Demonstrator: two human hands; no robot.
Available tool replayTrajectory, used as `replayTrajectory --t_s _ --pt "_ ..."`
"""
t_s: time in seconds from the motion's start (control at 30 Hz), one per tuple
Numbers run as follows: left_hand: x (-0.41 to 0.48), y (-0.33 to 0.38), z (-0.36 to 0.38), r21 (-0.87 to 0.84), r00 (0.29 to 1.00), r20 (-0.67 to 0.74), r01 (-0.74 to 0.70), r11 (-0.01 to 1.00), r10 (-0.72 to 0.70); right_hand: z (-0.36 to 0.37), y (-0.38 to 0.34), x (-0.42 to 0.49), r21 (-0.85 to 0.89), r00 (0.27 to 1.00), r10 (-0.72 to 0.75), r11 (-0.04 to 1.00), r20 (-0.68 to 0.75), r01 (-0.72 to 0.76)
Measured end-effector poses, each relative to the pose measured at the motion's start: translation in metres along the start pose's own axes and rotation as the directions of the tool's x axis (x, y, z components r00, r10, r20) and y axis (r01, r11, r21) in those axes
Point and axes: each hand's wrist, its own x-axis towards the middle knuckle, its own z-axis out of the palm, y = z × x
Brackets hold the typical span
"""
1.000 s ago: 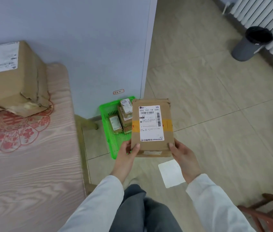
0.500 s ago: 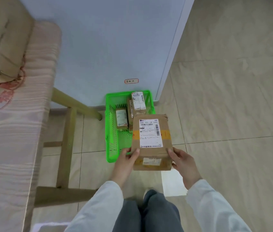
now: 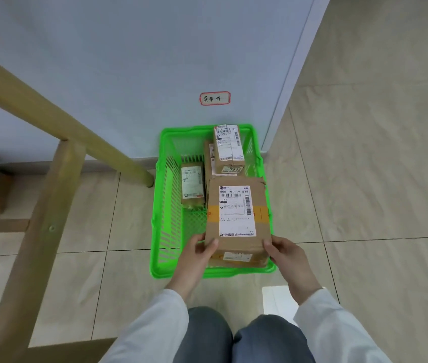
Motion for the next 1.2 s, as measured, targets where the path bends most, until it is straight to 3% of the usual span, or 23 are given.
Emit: replayTrajectory --t_s 0.33,0.7,0.87,1.0,1.2 --pt "0.053 -0.046 0.002 0.018 0.996 0.089 -0.015 1.0 0.014 0.024 0.041 0.054 -0.19 0.999 -0.042 0.981 0.004 0.042" --pt "0.089 -0.081 -0.006 0.22 0.969 0.244 -0.028 0.975 -0.027 0.034 0.071 0.087 -0.393 1.0 0.003 0.919 -0.025 -0.013" --pt "0.116 -0.094 0.0 0.299 0.949 0.314 -0.103 0.949 0.004 0.038 0.074 0.098 -0.539 0.999 -0.002 0.842 -0.041 -0.02" --pt "0.141 -0.126 0.003 0.304 0.935 0.353 -0.086 0.949 -0.029 0.04 0.074 0.098 -0.653 1.0 -0.005 0.757 -0.03 -0.016" --pt "0.141 -0.122 -0.004 0.293 0.912 0.409 -0.11 0.95 -0.02 0.037 0.072 0.09 -0.654 0.999 -0.014 0.757 -0.042 -0.017"
